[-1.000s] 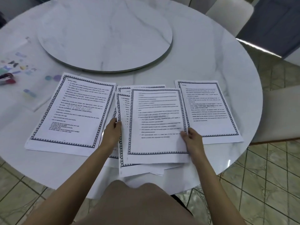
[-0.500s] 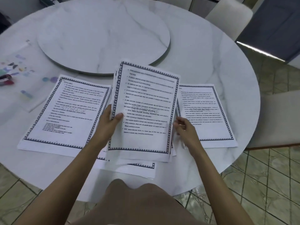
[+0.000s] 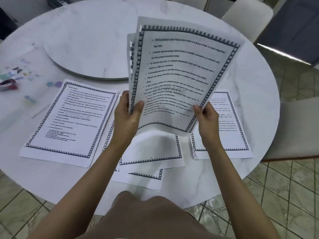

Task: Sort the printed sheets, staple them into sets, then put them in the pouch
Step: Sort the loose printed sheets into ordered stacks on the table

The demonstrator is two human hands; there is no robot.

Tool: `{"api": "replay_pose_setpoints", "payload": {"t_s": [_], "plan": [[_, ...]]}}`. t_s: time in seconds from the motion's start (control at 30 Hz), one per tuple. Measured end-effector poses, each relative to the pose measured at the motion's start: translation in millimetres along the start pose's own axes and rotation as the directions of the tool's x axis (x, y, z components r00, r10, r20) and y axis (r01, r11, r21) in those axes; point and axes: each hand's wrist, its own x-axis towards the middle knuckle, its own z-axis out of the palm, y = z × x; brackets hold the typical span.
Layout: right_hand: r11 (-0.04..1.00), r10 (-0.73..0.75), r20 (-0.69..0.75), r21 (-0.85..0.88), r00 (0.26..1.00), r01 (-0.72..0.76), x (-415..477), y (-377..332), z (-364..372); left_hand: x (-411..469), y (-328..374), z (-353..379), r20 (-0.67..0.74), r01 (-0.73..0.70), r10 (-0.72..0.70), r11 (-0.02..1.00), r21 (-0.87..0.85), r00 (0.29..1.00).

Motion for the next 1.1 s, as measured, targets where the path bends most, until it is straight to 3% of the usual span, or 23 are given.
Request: {"api": "replay_pose_setpoints", "payload": {"t_s": [0.27,0.5,0.6,0.8,1.1], "plan": [[0.992,0.083,-0.001,-0.100,0.997,-0.083,-14.6,26.6,3.4,-24.5,-40.7,-5.5,-0.042,0.282,-0.279,0.946,0.159,0.960],[0.987,0.088,-0.023,-0.134,0.996,-0.090,-8.2,21.9,1.6,-6.4,-32.3,-26.3,0.082,0.241,-0.269,0.937,0.254,0.960],[0.963,0.158,-0.023,-0.216,0.987,-0.159,-4.2,32.5,1.3,-1.5,-38.4,-46.6,0.034,0.286,-0.313,0.902,0.325,0.949],[0.823,0.355,-0.023,-0.467,0.935,-0.324,-10.2,68.8,11.8,-10.8,-62.2,-85.6,-0.073,0.523,-0.553,0.726,0.448,0.830],[0.772,0.319,-0.088,-0.554,0.944,-0.312,-13.8,82.9,22.4,-9.8,-69.6,-98.8,-0.093,0.617,-0.646,0.662,0.425,0.757]]}}
